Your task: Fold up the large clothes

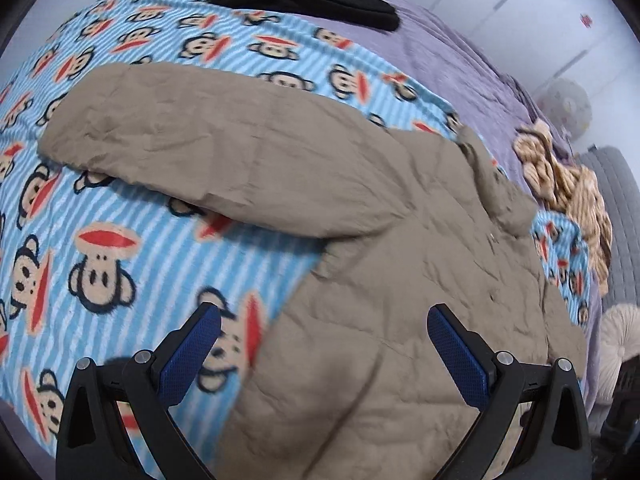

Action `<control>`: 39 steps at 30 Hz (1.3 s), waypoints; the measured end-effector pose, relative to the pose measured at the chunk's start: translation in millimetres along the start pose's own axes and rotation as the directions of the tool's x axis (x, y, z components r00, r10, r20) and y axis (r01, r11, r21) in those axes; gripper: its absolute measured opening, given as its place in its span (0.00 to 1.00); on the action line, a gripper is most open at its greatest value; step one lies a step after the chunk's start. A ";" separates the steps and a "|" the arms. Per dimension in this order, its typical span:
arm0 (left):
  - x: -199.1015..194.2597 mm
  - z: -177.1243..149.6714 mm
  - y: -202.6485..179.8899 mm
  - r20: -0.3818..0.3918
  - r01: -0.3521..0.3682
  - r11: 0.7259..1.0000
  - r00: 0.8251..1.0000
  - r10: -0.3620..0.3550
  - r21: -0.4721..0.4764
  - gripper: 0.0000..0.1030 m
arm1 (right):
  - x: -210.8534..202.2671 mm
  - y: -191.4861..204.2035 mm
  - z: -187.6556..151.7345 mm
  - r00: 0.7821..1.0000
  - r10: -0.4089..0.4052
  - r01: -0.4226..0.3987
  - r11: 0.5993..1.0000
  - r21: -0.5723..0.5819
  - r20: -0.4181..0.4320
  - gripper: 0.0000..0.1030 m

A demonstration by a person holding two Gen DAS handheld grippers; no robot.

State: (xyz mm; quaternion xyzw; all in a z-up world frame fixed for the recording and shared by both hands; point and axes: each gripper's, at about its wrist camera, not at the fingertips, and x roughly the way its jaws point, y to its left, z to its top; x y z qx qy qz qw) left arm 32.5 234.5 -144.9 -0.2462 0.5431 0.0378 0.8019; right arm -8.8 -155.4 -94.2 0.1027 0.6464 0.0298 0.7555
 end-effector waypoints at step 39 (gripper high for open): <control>-43.6 127.3 -67.0 0.325 0.161 0.915 0.900 -0.291 0.371 0.08 | 195.3 174.6 111.1 0.940 0.341 -0.341 0.940 0.000 0.026 0.19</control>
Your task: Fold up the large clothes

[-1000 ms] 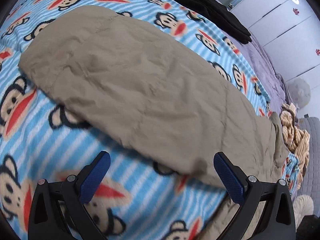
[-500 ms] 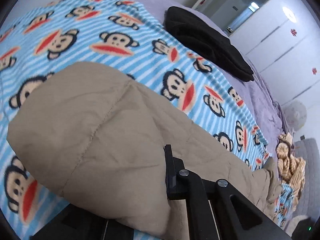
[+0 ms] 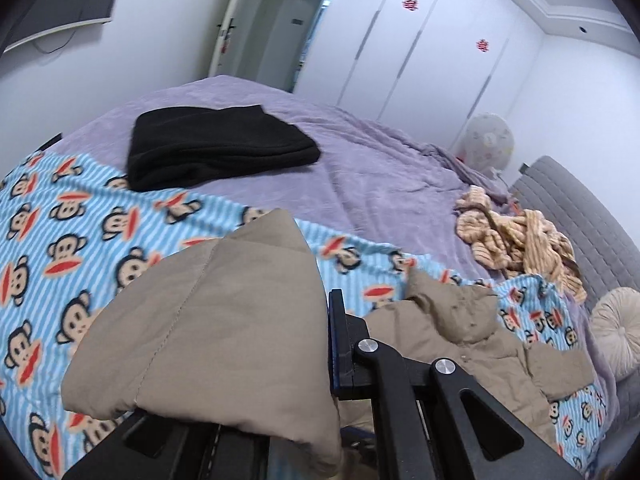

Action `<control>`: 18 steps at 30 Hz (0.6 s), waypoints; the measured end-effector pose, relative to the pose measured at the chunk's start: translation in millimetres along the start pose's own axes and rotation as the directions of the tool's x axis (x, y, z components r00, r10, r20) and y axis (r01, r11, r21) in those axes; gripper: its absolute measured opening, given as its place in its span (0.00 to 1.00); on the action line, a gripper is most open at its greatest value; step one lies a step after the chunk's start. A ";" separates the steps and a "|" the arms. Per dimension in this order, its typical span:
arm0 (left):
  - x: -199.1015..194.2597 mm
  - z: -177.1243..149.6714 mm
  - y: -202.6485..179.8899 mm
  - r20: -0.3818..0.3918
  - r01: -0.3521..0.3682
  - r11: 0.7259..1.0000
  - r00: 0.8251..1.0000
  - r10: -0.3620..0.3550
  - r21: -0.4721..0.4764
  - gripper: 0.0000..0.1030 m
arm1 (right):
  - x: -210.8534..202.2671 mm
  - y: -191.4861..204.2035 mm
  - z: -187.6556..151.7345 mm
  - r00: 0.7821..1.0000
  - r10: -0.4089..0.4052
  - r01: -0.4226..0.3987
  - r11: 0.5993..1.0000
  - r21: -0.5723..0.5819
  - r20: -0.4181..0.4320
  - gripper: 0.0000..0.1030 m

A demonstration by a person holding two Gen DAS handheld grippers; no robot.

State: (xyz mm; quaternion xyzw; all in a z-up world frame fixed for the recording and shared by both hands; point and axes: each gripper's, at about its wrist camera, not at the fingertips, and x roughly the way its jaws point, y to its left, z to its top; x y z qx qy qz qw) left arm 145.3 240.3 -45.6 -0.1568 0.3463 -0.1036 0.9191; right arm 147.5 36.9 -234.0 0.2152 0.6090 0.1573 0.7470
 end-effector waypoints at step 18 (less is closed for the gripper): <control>170.1 -175.1 -252.6 -0.375 -0.045 0.914 0.903 0.209 0.402 0.08 | -181.7 -208.7 -48.7 0.995 -0.068 0.054 0.983 0.177 0.073 0.19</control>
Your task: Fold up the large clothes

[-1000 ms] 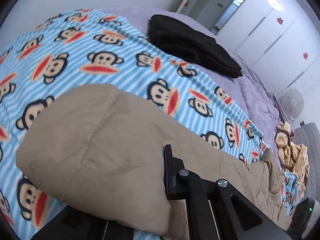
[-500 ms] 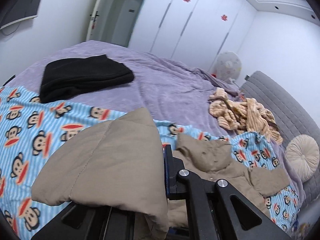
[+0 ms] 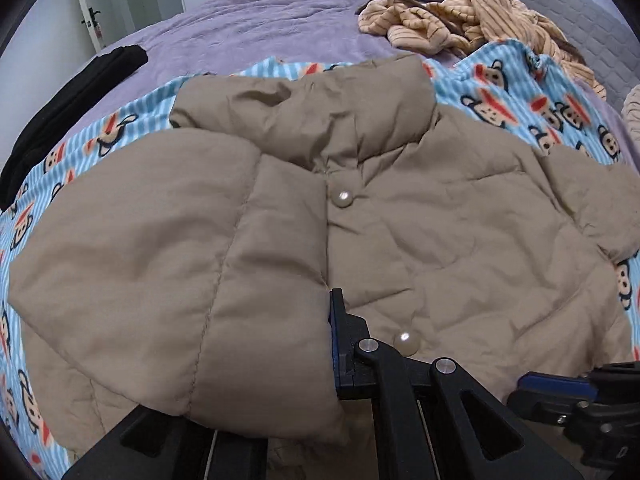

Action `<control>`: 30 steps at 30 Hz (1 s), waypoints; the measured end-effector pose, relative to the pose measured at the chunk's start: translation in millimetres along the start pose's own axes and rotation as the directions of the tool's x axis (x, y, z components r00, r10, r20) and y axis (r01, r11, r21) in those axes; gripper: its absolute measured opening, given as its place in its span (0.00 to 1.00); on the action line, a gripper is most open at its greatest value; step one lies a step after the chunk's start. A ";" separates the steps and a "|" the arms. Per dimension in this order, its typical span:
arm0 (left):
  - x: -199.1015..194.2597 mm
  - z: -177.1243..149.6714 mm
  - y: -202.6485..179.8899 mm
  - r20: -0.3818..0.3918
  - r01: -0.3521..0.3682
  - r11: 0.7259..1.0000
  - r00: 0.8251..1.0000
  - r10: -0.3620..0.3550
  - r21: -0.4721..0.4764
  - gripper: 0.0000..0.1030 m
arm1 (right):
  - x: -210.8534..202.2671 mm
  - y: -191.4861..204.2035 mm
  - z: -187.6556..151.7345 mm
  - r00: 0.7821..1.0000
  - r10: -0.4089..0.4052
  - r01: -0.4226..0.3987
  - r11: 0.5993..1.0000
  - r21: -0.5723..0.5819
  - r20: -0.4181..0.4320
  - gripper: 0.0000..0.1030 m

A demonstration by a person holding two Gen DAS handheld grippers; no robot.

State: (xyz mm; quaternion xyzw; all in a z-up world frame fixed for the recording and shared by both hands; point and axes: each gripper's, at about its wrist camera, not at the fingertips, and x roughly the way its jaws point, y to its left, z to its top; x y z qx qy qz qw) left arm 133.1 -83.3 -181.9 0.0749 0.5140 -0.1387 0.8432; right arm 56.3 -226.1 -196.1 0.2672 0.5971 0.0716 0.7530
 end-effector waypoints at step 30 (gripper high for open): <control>11.4 -27.8 280.4 0.094 0.378 0.706 0.909 -0.407 -0.599 0.32 | 27.2 198.4 -3.6 0.926 -0.217 0.373 0.656 -0.656 0.310 0.78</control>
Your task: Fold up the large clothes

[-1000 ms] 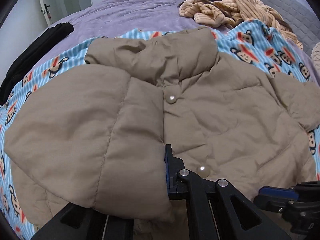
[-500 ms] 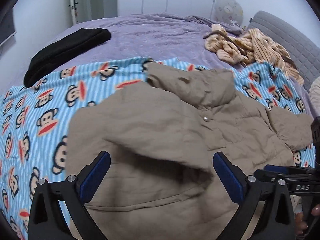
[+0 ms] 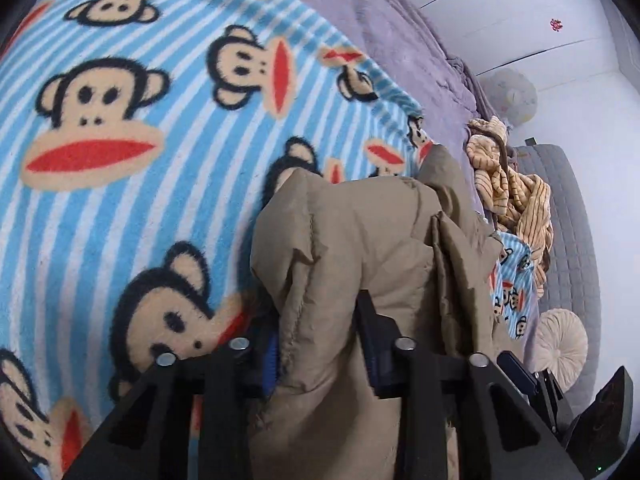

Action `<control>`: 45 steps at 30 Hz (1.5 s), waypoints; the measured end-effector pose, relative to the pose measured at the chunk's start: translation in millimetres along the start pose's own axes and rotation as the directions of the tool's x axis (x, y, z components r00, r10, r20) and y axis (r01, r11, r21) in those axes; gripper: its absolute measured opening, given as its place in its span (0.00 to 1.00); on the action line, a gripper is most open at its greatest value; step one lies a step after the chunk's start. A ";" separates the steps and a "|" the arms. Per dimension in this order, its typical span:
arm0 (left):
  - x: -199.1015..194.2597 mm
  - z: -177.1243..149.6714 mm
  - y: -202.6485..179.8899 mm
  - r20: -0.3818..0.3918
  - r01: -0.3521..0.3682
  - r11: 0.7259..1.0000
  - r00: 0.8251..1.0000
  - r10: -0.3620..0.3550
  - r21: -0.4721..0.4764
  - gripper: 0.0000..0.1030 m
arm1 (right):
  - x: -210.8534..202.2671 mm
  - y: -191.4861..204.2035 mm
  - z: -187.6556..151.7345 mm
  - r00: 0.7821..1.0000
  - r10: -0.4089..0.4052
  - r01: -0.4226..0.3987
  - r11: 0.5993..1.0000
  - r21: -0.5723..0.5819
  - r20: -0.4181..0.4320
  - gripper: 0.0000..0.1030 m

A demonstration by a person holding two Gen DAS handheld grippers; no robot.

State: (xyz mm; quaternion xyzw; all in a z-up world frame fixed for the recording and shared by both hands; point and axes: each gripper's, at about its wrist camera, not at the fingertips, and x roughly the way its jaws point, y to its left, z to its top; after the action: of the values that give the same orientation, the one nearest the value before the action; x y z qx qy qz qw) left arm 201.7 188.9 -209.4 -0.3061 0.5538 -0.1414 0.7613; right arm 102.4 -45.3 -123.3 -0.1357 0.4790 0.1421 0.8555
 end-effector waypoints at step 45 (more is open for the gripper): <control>-14.5 -67.7 -87.5 0.199 -0.553 0.776 0.833 0.516 0.303 0.67 | 21.2 -213.4 -131.9 0.985 0.154 -0.040 0.647 0.761 -0.079 0.29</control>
State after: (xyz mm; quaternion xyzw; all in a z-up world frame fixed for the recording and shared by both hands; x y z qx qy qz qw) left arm 144.6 108.4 -157.4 -0.0037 0.5430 0.0012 0.8397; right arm 89.6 -288.4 -187.5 0.2495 0.5585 -0.0341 0.7904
